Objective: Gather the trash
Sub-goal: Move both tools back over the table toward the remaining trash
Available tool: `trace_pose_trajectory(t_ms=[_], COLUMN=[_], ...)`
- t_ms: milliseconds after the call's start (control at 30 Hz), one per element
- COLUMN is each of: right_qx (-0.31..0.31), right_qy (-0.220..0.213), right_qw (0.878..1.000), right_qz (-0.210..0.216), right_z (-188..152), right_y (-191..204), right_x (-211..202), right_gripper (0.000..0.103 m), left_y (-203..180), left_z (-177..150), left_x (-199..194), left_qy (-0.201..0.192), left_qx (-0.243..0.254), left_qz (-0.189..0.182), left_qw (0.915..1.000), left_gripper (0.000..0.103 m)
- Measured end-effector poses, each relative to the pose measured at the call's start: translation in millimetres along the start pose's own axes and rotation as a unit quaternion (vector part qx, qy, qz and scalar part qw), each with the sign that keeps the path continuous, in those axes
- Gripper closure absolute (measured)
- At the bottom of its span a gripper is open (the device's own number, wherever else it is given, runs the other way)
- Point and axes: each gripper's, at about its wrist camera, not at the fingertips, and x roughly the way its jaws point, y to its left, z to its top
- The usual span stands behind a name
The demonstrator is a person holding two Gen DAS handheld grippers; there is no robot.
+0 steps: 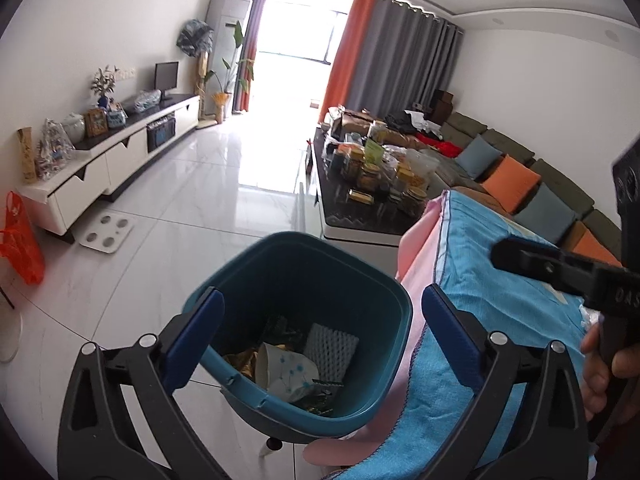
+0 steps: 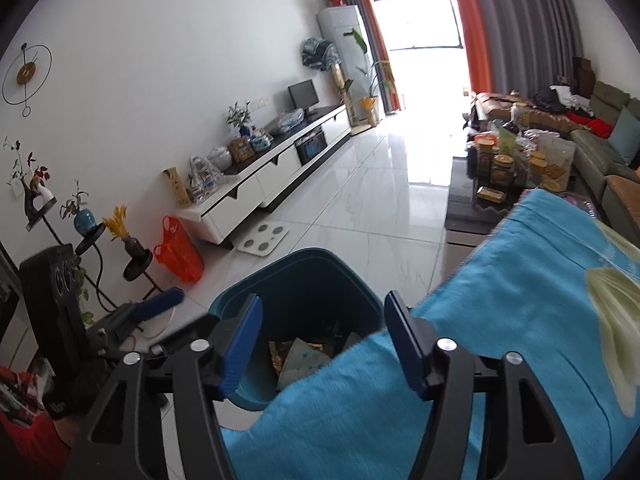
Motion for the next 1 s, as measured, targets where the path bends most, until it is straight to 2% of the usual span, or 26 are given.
trace_pose_trajectory(t_ms=[67, 133, 200, 367, 600, 767, 1000], right_qx=[0.001, -0.001, 0.002, 0.018, 0.06, 0.079, 0.106], right_qy=[-0.008, -0.019, -0.029, -0.058, -0.086, -0.099, -0.104], right_qw=[1.0, 0.999, 0.999, 0.995, 0.987, 0.979, 0.965], right_qz=[-0.013, -0.029, -0.042, -0.077, -0.125, -0.157, -0.214], right_z=[-4.7, -9.5, -14.3, -28.6, -57.0, -77.6, -114.0], right_y=[-4.2, -8.8, -14.1, -32.4, -66.3, -82.7, -103.7], right_x=[-9.8, -22.1, -34.3, -70.3, -118.8, -145.5, -177.4], right_gripper=[0.029, 0.025, 0.023, 0.009, 0.007, 0.007, 0.007], left_y=[-1.3, -5.2, -12.2, -43.5, -105.8, -150.4, -200.4], left_z=[1.6, 3.1, 2.5, 9.1, 9.2, -0.6, -15.6], left_x=[-7.3, -14.6, -24.5, -43.4, -64.2, -75.5, -73.7], left_qy=[-0.005, -0.009, -0.014, -0.027, -0.042, -0.058, -0.042], left_qx=[-0.005, -0.007, -0.004, 0.013, 0.048, 0.084, 0.114], left_qz=[0.008, 0.012, 0.01, -0.006, -0.061, -0.091, -0.14], left_qw=[0.9999, 0.9999, 0.9999, 0.9995, 0.9961, 0.9906, 0.9826], left_gripper=[0.006, 0.006, 0.006, 0.006, 0.006, 0.006, 0.006])
